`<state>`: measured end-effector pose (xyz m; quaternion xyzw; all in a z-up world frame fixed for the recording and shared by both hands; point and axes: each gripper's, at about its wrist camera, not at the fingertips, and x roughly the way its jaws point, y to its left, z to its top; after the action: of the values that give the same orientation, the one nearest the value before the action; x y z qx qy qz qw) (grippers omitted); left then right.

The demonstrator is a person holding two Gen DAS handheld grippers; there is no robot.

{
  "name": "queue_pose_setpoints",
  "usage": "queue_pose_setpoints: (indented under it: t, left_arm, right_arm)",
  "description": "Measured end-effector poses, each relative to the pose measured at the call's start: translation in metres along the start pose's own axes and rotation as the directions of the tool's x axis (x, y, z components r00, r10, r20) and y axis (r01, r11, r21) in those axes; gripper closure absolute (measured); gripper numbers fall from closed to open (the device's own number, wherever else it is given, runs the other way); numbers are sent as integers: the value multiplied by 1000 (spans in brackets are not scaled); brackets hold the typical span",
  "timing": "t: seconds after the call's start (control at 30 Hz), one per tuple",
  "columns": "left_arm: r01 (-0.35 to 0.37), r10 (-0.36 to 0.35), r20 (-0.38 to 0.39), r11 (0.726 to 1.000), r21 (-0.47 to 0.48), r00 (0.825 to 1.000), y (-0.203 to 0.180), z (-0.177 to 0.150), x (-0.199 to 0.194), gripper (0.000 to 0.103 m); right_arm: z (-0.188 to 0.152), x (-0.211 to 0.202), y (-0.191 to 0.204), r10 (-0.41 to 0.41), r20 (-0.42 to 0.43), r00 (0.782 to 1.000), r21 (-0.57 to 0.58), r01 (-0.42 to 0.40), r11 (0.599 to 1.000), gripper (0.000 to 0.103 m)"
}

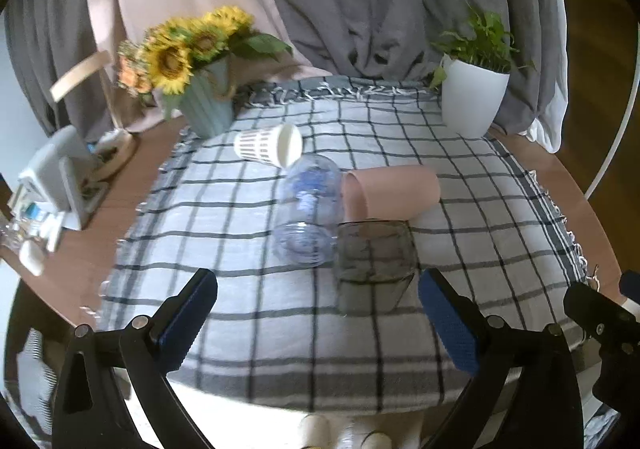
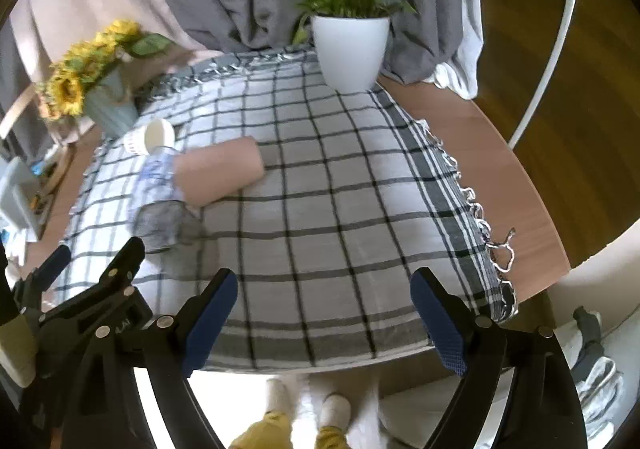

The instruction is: Flip cup upside down

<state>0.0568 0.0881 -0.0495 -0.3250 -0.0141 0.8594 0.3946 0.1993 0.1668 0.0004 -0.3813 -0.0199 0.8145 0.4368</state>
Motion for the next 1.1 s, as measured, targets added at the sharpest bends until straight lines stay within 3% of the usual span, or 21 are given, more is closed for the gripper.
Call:
queue_pose_setpoints:
  t: [0.3, 0.63, 1.1]
  left_arm:
    - [-56, 56, 16, 998, -9, 998, 33, -2, -54, 0]
    - [-86, 87, 11, 996, -34, 996, 62, -2, -82, 0]
    - [-61, 62, 34, 998, -28, 998, 83, 0, -101, 0]
  right_arm:
    - [-3, -46, 27, 79, 67, 995, -68, -74, 995, 14]
    - [-7, -79, 52, 131, 134, 982, -102, -118, 988, 12]
    - [-21, -101, 74, 147, 161, 976, -88, -135, 987, 11]
